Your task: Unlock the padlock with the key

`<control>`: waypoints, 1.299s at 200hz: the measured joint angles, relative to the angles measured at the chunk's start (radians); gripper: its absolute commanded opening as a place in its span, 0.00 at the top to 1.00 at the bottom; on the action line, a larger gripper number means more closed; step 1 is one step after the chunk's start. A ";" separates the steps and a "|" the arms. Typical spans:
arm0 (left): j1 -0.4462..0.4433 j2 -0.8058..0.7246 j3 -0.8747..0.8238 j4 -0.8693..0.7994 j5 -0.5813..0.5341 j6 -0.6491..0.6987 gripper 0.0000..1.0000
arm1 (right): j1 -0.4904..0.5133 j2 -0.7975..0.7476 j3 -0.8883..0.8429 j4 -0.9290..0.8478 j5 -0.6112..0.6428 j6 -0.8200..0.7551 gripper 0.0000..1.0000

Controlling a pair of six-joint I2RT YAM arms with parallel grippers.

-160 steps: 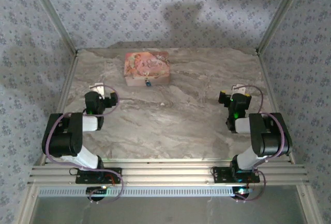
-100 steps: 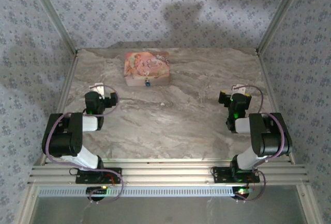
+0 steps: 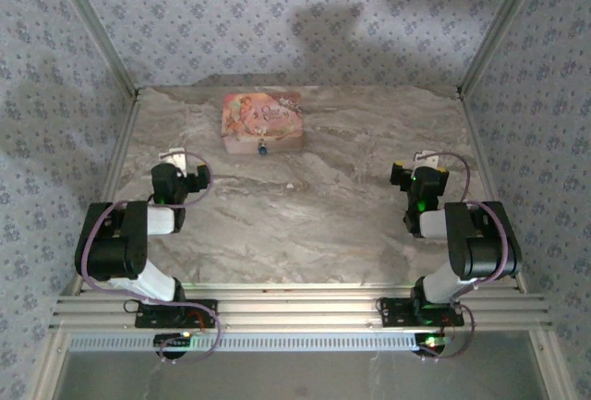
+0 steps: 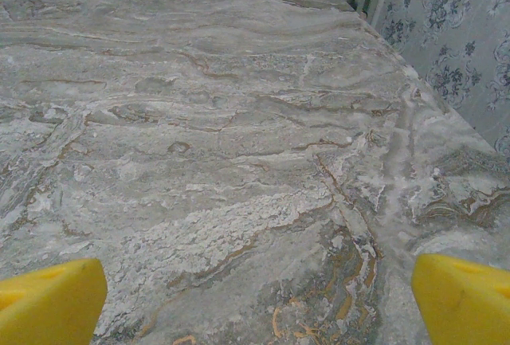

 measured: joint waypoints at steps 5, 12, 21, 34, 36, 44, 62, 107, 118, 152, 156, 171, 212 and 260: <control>0.000 0.000 0.000 0.000 0.000 0.000 0.02 | 0.000 0.000 0.000 0.000 0.000 0.000 0.00; 0.000 0.000 0.000 0.000 0.000 0.000 0.02 | 0.000 0.000 0.000 0.000 0.000 0.000 0.00; 0.000 0.000 0.000 0.000 0.000 0.000 0.02 | 0.000 0.000 0.000 0.000 0.000 0.000 0.00; 0.000 0.000 0.000 0.000 0.000 0.000 0.02 | 0.000 0.000 0.000 0.000 0.000 0.000 0.00; 0.000 0.000 0.000 0.000 0.000 0.000 0.02 | 0.000 0.000 0.000 0.000 0.000 0.000 0.00; 0.000 0.000 0.000 0.000 0.000 0.000 0.02 | 0.000 0.000 0.000 0.000 0.000 0.000 0.00; 0.000 0.000 0.000 0.000 0.000 0.000 0.02 | 0.000 0.000 0.000 0.000 0.000 0.000 0.00; 0.000 0.000 0.000 0.000 0.000 0.000 0.02 | 0.000 0.000 0.000 0.000 0.000 0.000 0.00; 0.000 0.000 0.000 0.000 0.000 0.000 0.02 | 0.000 0.000 0.000 0.000 0.000 0.000 0.00; 0.000 0.000 0.000 0.000 0.000 0.000 0.02 | -0.003 0.000 0.000 0.000 -0.001 0.000 0.00; 0.000 0.000 0.000 0.000 0.000 0.000 0.02 | -0.004 0.000 0.000 0.000 -0.001 0.000 0.00; 0.000 0.000 0.000 0.000 0.000 0.000 0.02 | -0.005 0.000 0.000 0.000 -0.001 0.000 0.00; 0.000 -0.041 0.046 -0.153 -0.005 -0.002 0.02 | -0.014 -0.063 0.004 -0.078 -0.029 -0.007 0.00; 0.022 -0.116 0.350 -0.509 0.031 -0.137 0.02 | 0.005 -0.179 0.329 -0.565 -0.063 0.117 0.12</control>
